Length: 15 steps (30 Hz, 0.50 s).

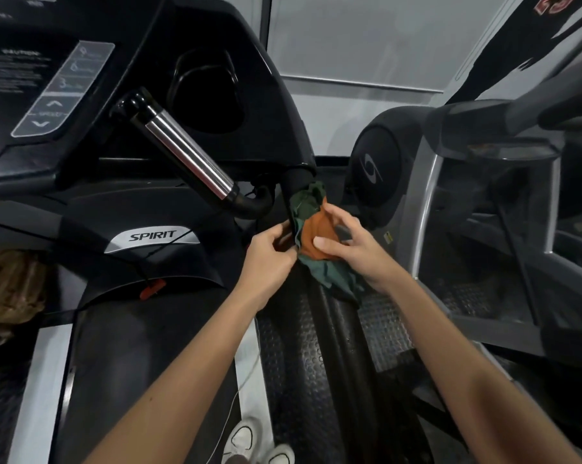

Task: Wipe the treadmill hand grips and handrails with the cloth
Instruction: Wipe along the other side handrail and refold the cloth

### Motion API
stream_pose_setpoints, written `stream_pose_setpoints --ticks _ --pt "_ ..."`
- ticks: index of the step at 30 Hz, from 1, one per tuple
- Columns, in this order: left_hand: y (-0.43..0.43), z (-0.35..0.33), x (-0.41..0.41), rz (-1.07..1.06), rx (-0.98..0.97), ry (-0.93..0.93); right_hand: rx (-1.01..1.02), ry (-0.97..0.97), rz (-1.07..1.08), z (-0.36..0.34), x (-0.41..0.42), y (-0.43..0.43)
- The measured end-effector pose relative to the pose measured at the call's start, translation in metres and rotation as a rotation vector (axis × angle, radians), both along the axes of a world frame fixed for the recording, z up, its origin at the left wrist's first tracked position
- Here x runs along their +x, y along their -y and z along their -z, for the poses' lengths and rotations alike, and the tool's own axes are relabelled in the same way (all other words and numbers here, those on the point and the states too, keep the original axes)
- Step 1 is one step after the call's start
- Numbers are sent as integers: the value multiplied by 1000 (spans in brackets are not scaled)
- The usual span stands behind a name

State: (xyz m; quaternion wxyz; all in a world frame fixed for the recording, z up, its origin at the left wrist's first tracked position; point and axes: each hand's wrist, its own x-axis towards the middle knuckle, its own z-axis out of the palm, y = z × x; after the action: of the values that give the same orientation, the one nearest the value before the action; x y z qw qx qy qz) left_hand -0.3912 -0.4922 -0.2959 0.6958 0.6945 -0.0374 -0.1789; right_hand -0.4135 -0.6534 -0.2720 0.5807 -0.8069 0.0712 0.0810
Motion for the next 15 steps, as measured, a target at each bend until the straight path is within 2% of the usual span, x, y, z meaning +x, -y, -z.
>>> stream_pose_setpoints --ticks 3,5,9,15 --pt "-2 2 2 25 -25 -18 24 62 39 5 -15 8" --pt "-2 3 3 24 -18 -21 -29 91 49 7 -35 14" --pt "0 4 -3 19 2 25 -61 87 14 12 -69 19" --pt "0 6 -1 40 18 53 20 106 80 11 -19 4"
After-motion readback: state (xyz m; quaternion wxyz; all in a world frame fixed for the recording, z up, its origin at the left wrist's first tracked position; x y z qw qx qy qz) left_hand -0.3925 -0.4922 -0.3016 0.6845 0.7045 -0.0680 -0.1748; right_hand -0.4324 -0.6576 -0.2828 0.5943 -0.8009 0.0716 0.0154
